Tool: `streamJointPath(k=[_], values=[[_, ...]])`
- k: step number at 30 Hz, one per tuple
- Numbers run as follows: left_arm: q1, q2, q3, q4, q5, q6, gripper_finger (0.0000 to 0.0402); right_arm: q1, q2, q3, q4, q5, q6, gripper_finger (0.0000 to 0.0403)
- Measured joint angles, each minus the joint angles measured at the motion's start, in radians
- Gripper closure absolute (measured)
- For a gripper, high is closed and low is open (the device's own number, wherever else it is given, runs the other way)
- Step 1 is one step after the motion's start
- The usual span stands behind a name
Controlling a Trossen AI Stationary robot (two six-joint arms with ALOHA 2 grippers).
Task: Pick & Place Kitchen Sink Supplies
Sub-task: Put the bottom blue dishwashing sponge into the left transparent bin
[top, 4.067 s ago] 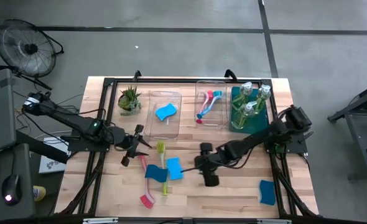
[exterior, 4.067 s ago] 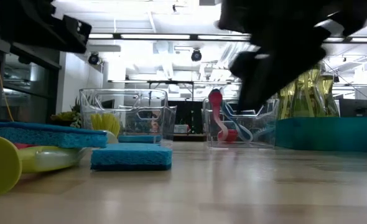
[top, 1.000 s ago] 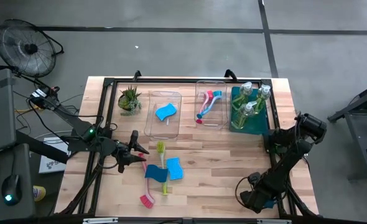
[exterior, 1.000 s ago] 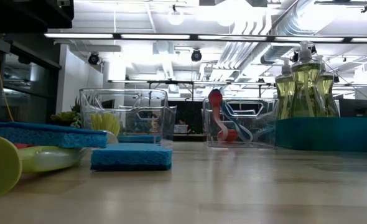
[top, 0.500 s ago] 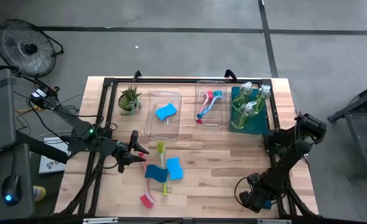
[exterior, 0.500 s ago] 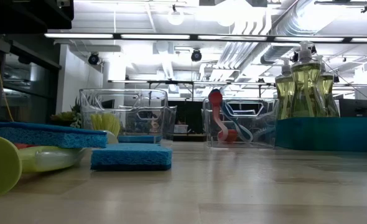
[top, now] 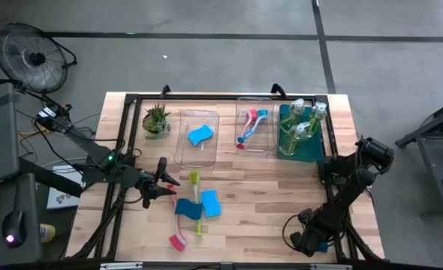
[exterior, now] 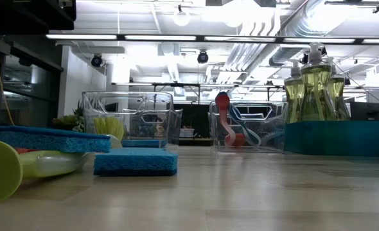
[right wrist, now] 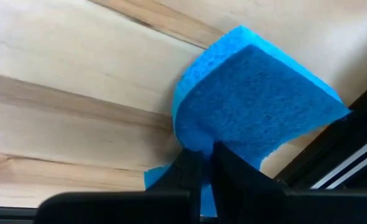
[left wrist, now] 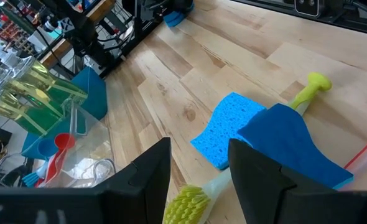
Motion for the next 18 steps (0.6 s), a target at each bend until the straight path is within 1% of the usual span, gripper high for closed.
streamJointPath(k=[5,13,18], values=[[0.0,0.0,0.0,0.001,0.0,0.0,0.0246,0.004,0.008,0.064,-0.107,0.088,-0.066,0.0397],[0.0,0.0,0.0,0.017,0.0,0.0,0.0246,-0.003,0.009,0.138,-0.169,0.345,-0.194,0.0398],[0.0,0.0,0.0,0.016,-0.001,0.0,0.0246,-0.006,0.01,0.156,-0.179,0.496,-0.265,0.0398]])
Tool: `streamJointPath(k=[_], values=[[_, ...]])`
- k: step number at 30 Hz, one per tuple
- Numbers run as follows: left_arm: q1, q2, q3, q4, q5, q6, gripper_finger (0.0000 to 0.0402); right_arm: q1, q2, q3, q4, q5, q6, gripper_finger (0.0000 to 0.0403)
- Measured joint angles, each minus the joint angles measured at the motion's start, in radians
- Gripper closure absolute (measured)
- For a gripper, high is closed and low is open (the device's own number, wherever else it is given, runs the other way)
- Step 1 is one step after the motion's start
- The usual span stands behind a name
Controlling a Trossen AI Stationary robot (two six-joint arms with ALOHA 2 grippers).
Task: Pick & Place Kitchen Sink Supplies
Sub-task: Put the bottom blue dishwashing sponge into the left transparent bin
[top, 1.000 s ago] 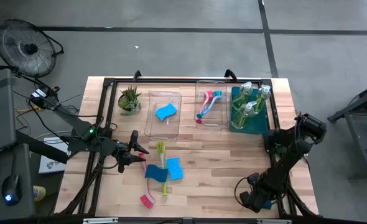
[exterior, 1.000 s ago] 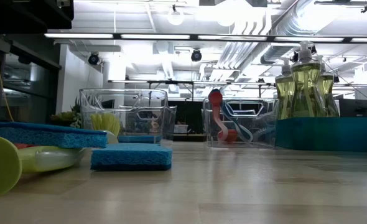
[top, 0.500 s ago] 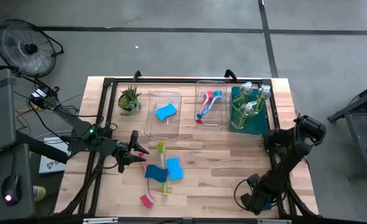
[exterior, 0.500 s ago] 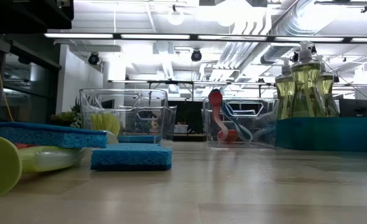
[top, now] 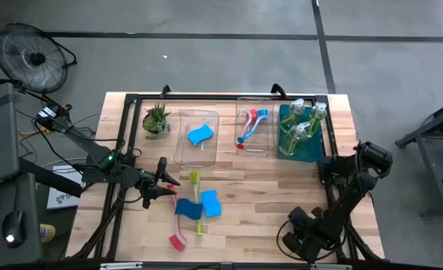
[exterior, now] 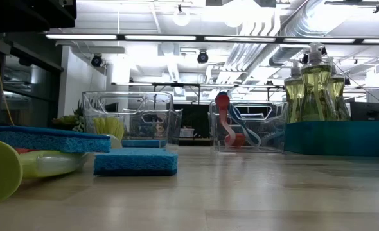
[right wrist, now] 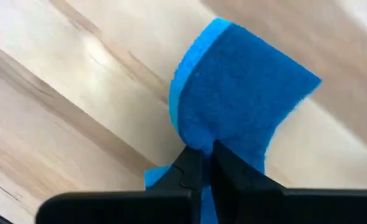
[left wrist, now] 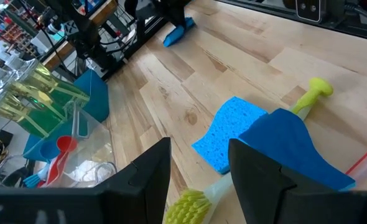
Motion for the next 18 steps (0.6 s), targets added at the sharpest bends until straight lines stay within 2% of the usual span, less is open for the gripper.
streamJointPath(k=[11,18], values=[[0.0,0.0,0.0,0.002,-0.005,-0.026,0.0246,-0.001,0.0,0.011,-0.002,0.288,-0.195,0.0398],[0.0,0.0,0.0,0.077,-0.129,-0.071,0.0246,-0.001,0.0,0.011,0.006,0.557,-0.376,0.0398]])
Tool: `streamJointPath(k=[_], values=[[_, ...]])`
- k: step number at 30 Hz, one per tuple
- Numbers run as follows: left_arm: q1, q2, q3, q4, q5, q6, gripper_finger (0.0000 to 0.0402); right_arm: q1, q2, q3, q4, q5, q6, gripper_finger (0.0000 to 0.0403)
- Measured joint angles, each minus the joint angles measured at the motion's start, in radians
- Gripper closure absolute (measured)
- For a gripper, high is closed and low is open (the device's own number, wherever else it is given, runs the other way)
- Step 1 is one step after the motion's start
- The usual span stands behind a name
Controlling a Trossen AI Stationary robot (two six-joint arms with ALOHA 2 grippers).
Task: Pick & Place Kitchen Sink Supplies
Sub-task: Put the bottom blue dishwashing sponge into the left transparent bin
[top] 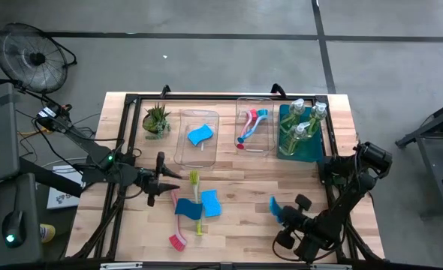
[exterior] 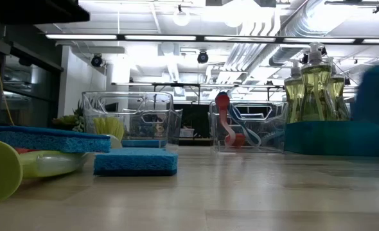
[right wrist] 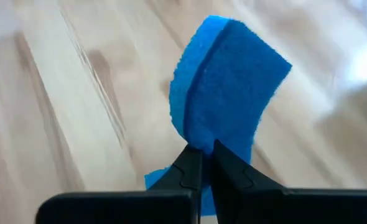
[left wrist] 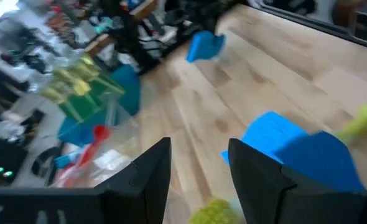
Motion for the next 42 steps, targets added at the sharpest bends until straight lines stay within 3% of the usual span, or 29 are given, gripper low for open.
streamJointPath(k=[13,23,27,30,37,42], values=[[0.0,0.062,0.0,0.208,-0.012,0.054,0.0246,-0.003,-0.002,0.001,0.114,0.462,-0.356,0.0398],[0.027,0.245,0.0,0.564,0.027,0.236,0.0246,-0.076,-0.002,0.002,0.261,0.605,-0.582,0.0399],[0.139,0.274,0.0,0.621,0.193,0.217,0.0246,-0.131,-0.028,0.002,0.315,0.546,-0.665,0.0399],[0.245,0.299,0.0,0.652,0.325,0.169,0.0246,-0.181,-0.056,0.002,0.423,0.466,-0.829,0.0399],[0.464,0.346,0.0,0.698,0.672,0.015,0.0246,-0.346,-0.104,0.001,0.818,0.091,-1.397,0.0399],[0.525,0.367,0.0,0.701,0.842,-0.028,0.0246,-0.447,-0.106,0.001,0.947,-0.043,-1.606,0.0399]])
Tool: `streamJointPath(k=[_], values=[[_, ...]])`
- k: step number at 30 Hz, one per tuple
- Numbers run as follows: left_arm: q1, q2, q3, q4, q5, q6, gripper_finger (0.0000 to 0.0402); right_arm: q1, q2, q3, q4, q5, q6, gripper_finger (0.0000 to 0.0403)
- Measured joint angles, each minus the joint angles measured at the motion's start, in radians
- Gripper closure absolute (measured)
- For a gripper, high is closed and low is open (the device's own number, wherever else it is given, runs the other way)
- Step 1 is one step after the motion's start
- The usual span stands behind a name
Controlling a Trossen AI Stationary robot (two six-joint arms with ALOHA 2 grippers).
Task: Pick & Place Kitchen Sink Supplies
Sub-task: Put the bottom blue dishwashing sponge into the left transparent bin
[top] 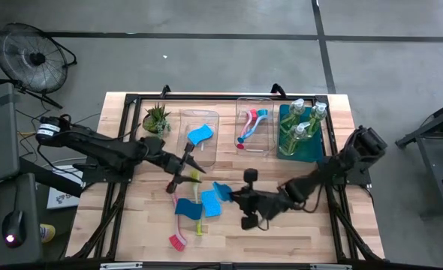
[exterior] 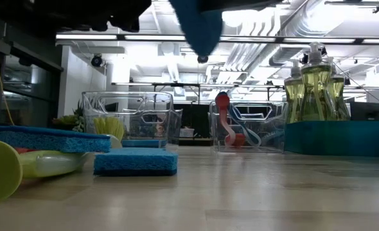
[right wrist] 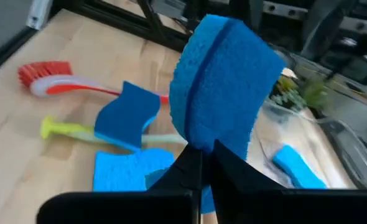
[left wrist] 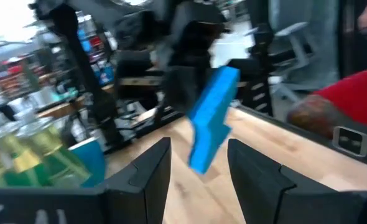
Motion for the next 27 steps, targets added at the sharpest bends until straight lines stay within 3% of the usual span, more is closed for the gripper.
streamJointPath(k=[4,11,17,27], values=[[0.015,0.005,0.0,-0.001,0.077,0.025,0.0246,-0.058,0.0,0.0,0.057,-0.123,-0.072,0.0399],[0.034,0.006,0.0,0.0,0.084,0.027,0.0246,-0.111,0.0,0.0,0.168,-0.263,-0.195,0.0399],[0.032,0.006,0.0,0.0,0.1,0.032,0.0246,-0.161,0.0,0.0,0.178,-0.301,-0.265,0.0399],[0.032,0.006,0.0,0.0,0.098,0.039,0.0246,-0.253,0.0,0.0,0.211,-0.479,-0.306,0.0399]])
